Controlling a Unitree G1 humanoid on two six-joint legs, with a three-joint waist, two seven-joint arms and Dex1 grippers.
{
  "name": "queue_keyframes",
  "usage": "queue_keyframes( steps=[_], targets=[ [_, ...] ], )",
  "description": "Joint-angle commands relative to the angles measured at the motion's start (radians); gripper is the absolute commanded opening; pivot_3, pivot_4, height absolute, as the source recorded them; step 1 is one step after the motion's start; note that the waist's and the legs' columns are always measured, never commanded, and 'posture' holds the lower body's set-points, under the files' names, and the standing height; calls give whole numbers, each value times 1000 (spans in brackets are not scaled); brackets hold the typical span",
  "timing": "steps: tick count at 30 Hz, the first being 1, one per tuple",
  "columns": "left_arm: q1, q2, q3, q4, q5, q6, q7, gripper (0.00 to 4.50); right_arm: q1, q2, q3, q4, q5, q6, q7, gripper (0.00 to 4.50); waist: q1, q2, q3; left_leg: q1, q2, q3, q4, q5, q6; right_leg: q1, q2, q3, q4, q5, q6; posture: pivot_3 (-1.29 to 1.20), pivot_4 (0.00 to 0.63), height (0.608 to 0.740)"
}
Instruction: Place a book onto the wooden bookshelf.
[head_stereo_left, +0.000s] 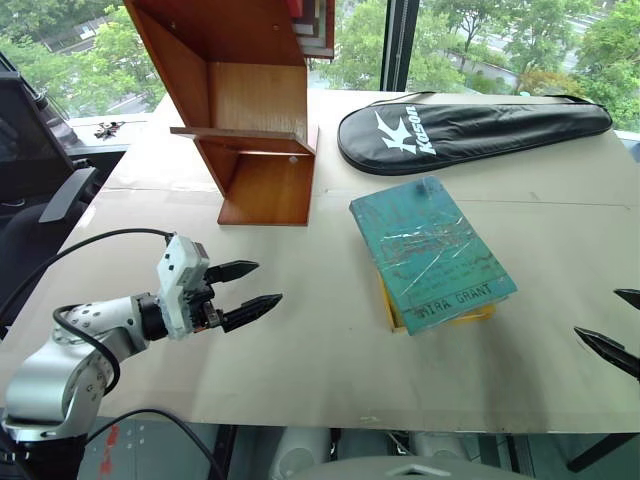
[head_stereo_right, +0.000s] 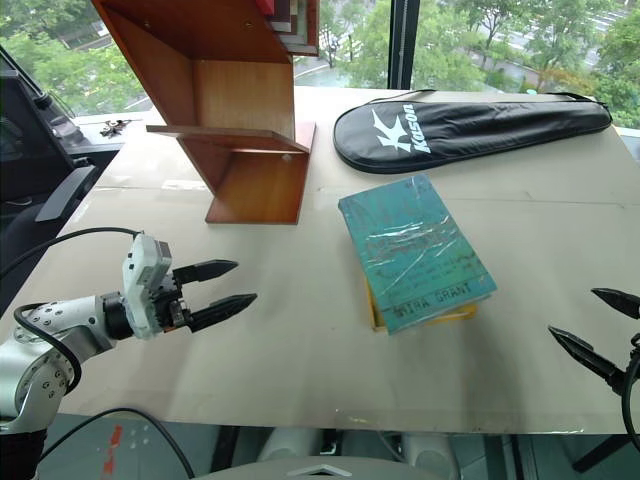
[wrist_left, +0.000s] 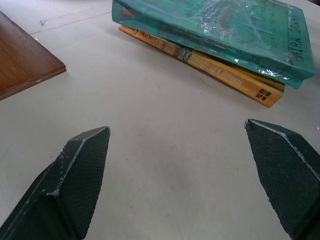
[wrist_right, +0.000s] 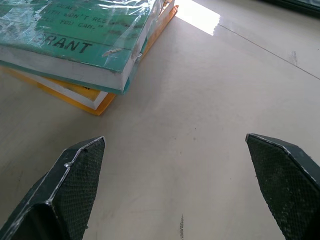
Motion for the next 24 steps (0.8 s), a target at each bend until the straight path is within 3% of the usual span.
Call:
queue_keyframes(
  steps=[1, 4, 7, 10, 11, 12, 13, 15, 19, 24],
  targets=[
    [-39, 13, 27, -63, -44, -4, -6, 4445, -121, -31, 46, -37, 33, 94, -117, 4500, 0, 0, 0, 0, 0, 0, 0, 0, 0, 0, 0, 0, 0, 0, 0, 0, 150, 740],
    [-98, 23, 24, -162, -104, -10, -22, 4445, -417, -105, 221, -25, 80, 321, -296, 4500, -27, -3, 5, 1, 1, 3, 1, 0, 0, 0, -1, 0, 1, 1, -2, 0, 150, 740],
    [-108, 23, 30, -201, -138, -4, -29, 4500, -606, -140, 349, 57, 41, 442, -369, 3699, -23, -2, 5, 2, 1, 8, 2, 2, -1, -2, -6, -4, 1, 5, -6, 0, 150, 740],
    [-93, 33, 47, -231, -176, 4, -41, 4500, -798, -154, 478, 154, 10, 518, -415, 2285, -17, -1, 5, 1, 2, 8, 0, 4, -4, -3, -4, -6, 1, 6, -4, 0, 150, 740],
    [-87, 34, 54, -236, -190, 10, -38, 4500, -866, -157, 543, 198, -18, 532, -419, 1607, -14, -1, 6, 0, 2, 7, 0, 5, -6, -4, -4, -6, 1, 7, -1, 0, 150, 740],
    [-79, 35, 59, -240, -196, 12, -37, 4500, -931, -152, 607, 249, -48, 550, -427, 1362, -16, -1, 6, -1, 2, 7, 0, 5, -6, -5, -3, -7, 1, 6, 0, 0, 150, 740],
    [-65, 36, 64, -243, -192, 7, -40, 4500, -995, -144, 684, 309, -94, 548, -428, 640, -17, 0, 6, -1, 2, 7, 0, 5, -6, -5, -3, -5, 1, 5, 1, 0, 150, 740],
    [-39, 38, 71, -246, -180, -2, -46, 4500, -1081, -125, 799, 405, -171, 522, -424, 76, -21, -1, 6, -4, 1, 7, -1, 5, -6, -8, -2, -5, 0, 5, 1, 0, 150, 740],
    [-1, 24, 90, -250, -170, -12, -18, 4500, -1198, -62, 989, 568, -273, 447, -340, 76, -26, -1, 5, -10, 1, 7, -1, 5, -6, -13, -2, -5, -1, 6, 2, 0, 150, 740],
    [38, 16, 98, -266, -150, -35, 5, 4500, -1242, 35, 1100, 537, -303, 457, -280, 76, -29, -2, 5, -14, 1, 7, 0, 5, -6, -17, -1, -5, 1, 6, 2, 0, 150, 740]
  ],
)
